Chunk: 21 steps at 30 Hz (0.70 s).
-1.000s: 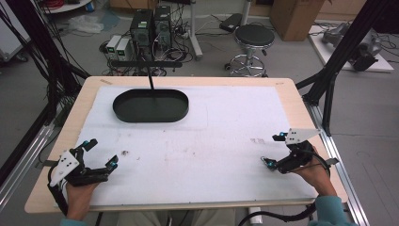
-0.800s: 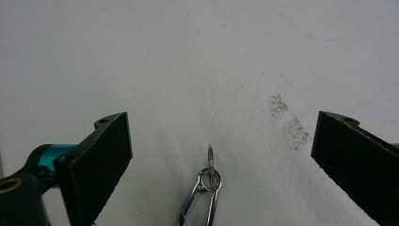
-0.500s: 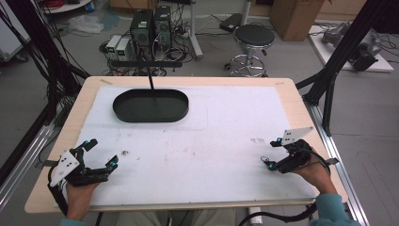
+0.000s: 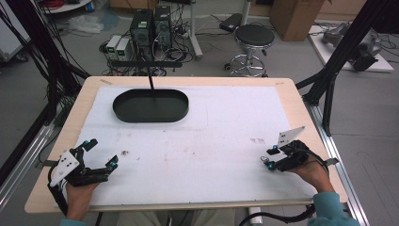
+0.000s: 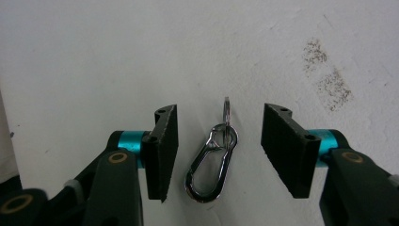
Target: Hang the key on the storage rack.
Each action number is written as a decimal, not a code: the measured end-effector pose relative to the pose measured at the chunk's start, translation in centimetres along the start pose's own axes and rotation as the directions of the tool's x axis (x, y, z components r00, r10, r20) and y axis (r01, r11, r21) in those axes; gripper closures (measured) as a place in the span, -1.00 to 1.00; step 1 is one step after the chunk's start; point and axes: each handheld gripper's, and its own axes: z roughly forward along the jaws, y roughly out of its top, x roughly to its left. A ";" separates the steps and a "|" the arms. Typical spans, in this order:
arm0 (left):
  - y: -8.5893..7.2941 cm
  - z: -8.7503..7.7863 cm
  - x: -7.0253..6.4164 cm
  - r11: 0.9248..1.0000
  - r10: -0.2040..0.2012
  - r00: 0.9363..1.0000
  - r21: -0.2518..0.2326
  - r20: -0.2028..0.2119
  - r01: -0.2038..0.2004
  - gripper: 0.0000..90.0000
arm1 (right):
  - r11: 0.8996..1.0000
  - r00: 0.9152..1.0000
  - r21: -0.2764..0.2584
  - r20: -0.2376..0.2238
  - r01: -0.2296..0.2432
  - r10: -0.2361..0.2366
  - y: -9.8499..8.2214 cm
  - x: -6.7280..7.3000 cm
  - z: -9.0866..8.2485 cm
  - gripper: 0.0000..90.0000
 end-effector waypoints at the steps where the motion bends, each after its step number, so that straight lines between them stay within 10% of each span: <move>1: 0.0 0.0 0.0 1.000 0.000 1.000 0.000 0.000 0.000 -0.96 | 1.000 1.000 0.008 0.004 -0.001 0.001 0.0 0.0 0.0 0.09; 21: 0.0 0.0 0.0 1.000 0.004 1.000 0.001 0.002 -0.004 -0.96 | 0.999 1.000 0.036 -0.007 0.023 -0.023 0.1 -0.2 0.3 0.63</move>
